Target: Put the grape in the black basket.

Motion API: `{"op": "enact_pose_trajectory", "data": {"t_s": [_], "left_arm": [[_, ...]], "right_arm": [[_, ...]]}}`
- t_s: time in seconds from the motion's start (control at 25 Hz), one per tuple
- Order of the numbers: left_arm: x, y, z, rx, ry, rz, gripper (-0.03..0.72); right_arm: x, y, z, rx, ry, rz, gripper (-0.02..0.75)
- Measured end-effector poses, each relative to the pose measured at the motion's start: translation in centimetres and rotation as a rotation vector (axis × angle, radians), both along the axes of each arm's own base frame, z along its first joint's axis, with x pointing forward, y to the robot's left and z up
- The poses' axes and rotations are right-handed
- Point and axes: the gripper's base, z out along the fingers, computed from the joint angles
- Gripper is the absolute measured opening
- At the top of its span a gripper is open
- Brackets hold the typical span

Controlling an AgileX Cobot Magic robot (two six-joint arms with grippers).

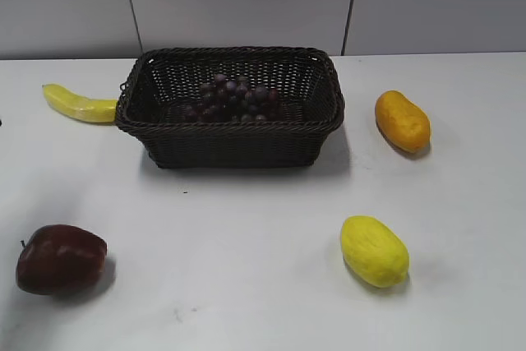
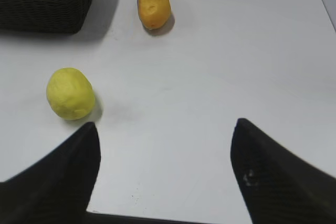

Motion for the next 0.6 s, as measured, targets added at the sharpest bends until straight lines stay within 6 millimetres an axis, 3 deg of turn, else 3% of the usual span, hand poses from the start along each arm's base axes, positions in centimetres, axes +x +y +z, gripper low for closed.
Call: {"op": "enact_pose_trajectory", "data": {"t_s": [0.16, 0.32, 0.6], "left_arm": [[-1.2, -0.1, 0.1, -0.015, 0.115, 0.037, 0.513], [-2.1, -0.2, 1.2, -0.049, 0.111, 0.052, 0.513], [-5.3, -0.3, 6.4, -0.154, -0.076, 0.058, 0.508]], "right_arm": [[0.0, 0.0, 0.0, 0.000, 0.000, 0.000, 0.585], [0.0, 0.0, 0.0, 0.000, 0.000, 0.000, 0.585], [0.0, 0.0, 0.0, 0.000, 0.000, 0.000, 0.585]]}}
